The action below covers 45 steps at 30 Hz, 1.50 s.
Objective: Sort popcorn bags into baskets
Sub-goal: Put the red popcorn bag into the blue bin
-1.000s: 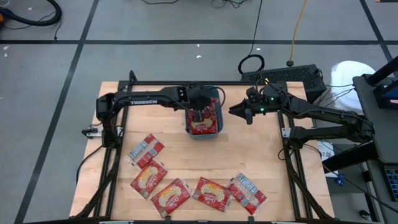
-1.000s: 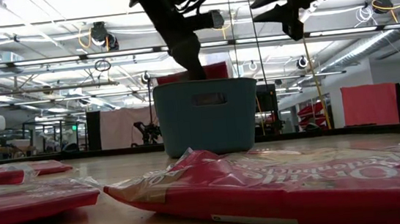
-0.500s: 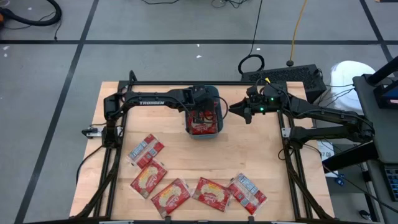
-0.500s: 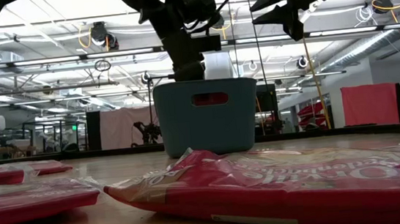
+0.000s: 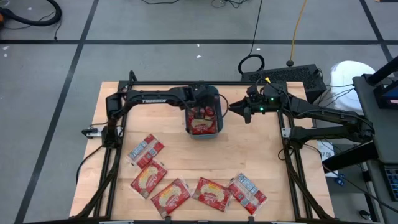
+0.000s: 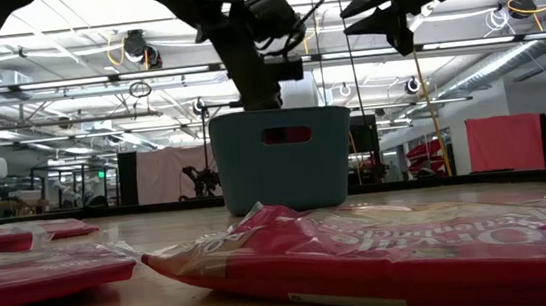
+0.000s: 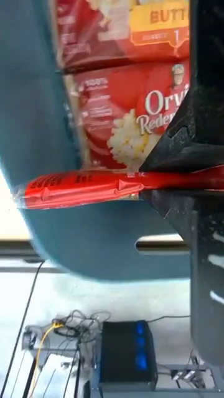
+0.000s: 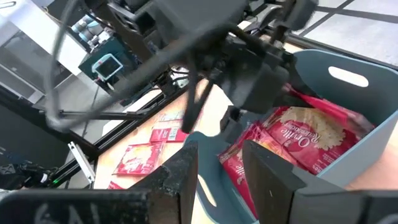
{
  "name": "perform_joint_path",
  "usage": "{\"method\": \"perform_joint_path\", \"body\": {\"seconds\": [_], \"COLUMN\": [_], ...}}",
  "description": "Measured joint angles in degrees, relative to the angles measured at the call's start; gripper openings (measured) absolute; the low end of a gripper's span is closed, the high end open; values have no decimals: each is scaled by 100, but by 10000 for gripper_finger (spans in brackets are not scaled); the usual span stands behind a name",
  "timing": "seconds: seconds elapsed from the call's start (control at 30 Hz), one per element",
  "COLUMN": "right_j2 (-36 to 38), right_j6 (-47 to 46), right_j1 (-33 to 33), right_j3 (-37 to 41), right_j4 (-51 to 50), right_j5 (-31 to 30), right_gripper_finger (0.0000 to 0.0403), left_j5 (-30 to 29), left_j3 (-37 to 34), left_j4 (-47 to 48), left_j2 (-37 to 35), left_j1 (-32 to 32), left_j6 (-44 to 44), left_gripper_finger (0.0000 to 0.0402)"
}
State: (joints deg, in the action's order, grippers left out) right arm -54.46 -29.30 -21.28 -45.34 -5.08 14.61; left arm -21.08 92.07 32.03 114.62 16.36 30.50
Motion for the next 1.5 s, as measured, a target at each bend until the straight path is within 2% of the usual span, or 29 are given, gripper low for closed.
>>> {"method": "perform_joint_path", "body": {"seconds": [0.27,0.53,0.73,0.8,0.9,1.0,1.17,1.5], "right_j2": [0,0,0,0,0,0,-8,-11], "right_j6": [-21,-52,2,15,16,-11,-20,-58], "right_j1": [0,0,0,1,1,0,1,0], "right_j3": [0,0,0,0,0,0,0,2], "right_j4": [40,44,55,55,55,50,5,4], "right_j5": [38,45,46,46,47,46,42,33], "right_gripper_finger": [118,118,118,118,118,118,118,118], "left_j5": [233,360,501,931,2066,3042,3832,3970], "left_j3": [-4,-7,-7,-11,-7,-4,-6,-3], "left_j4": [35,249,755,935,955,1008,1140,1142], "left_j2": [94,49,-426,-660,-1029,-1368,-2007,-2993], "left_j1": [13,-105,-76,-30,76,170,167,-332], "left_j6": [-124,-935,-1464,-1692,-2138,-2557,-2529,-2493], "left_gripper_finger": [99,203,276,296,313,313,282,198]}}
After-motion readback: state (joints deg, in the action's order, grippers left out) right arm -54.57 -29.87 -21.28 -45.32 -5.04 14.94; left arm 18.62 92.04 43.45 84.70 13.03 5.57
